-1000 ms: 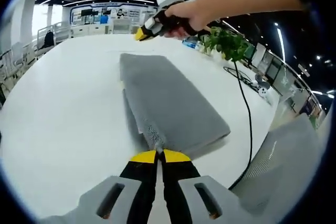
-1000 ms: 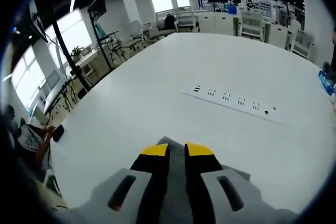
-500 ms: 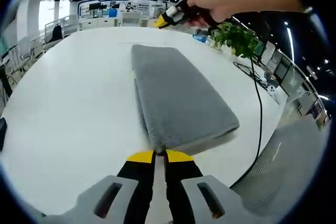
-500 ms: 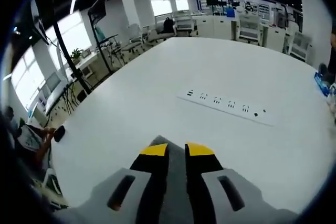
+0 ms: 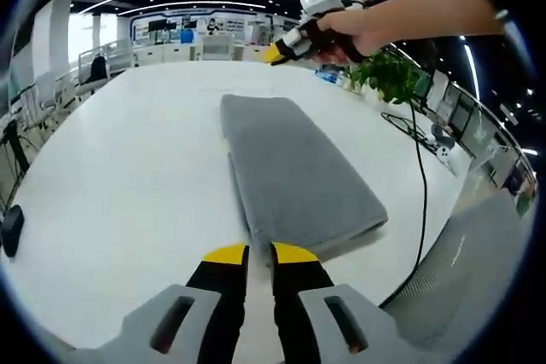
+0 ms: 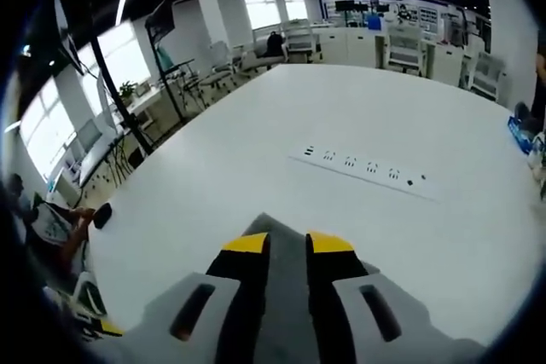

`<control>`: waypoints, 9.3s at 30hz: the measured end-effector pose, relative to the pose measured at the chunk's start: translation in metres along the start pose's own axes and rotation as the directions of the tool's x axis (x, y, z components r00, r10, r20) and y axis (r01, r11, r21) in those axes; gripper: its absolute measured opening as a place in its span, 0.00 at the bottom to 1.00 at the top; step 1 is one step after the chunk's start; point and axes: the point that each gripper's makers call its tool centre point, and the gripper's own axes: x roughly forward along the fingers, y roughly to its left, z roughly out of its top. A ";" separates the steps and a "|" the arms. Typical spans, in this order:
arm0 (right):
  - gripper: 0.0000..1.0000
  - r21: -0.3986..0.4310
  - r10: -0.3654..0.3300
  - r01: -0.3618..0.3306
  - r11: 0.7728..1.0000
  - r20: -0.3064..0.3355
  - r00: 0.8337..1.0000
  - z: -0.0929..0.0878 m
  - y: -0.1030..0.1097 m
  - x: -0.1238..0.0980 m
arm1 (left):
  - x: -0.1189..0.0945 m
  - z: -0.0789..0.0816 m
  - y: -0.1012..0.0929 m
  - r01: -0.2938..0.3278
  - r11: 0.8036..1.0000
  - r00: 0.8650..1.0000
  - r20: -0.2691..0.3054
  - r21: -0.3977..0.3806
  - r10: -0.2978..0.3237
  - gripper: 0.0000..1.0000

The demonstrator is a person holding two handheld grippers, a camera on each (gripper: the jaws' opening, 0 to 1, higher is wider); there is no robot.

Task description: Fold the towel on the table until its edges align and the towel forms a compact rectangular stack.

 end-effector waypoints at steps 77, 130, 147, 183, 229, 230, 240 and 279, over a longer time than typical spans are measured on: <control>0.36 -0.054 0.065 -0.060 0.997 0.081 0.995 -0.080 0.008 -0.119 | 0.026 0.107 0.010 0.069 0.963 0.997 0.007 0.262 -0.073 0.22; 0.22 0.033 0.039 -0.035 0.999 -0.134 0.990 -0.204 0.018 -0.064 | 0.116 0.063 0.025 0.168 0.949 0.963 -0.250 0.266 -0.100 0.22; 0.08 -0.147 0.023 -0.058 0.987 -0.229 0.973 -0.219 0.022 -0.063 | 0.126 0.053 0.005 0.237 0.920 0.936 -0.328 0.312 -0.129 0.08; 0.08 -0.366 -0.065 -0.032 0.930 -0.251 0.966 -0.237 -0.058 -0.113 | 0.157 0.062 -0.085 0.292 0.918 0.914 -0.362 0.267 -0.185 0.08; 0.31 -0.323 -0.061 0.020 0.946 -0.118 0.991 -0.186 -0.022 -0.155 | 0.102 0.099 -0.082 0.283 0.868 0.951 -0.237 0.409 -0.199 0.20; 0.31 -0.325 -0.064 0.023 0.945 -0.116 0.991 -0.186 -0.022 -0.156 | 0.100 0.099 -0.084 0.289 0.865 0.950 -0.236 0.411 -0.205 0.20; 0.32 -0.314 -0.063 0.026 0.949 -0.109 0.992 -0.193 -0.021 -0.171 | 0.090 0.104 -0.101 0.302 0.849 0.949 -0.220 0.432 -0.226 0.20; 0.22 -0.460 0.188 -0.272 0.845 -0.221 0.957 -0.264 0.031 -0.197 | 0.041 0.050 -0.138 0.239 0.850 0.964 -0.220 0.470 -0.150 0.19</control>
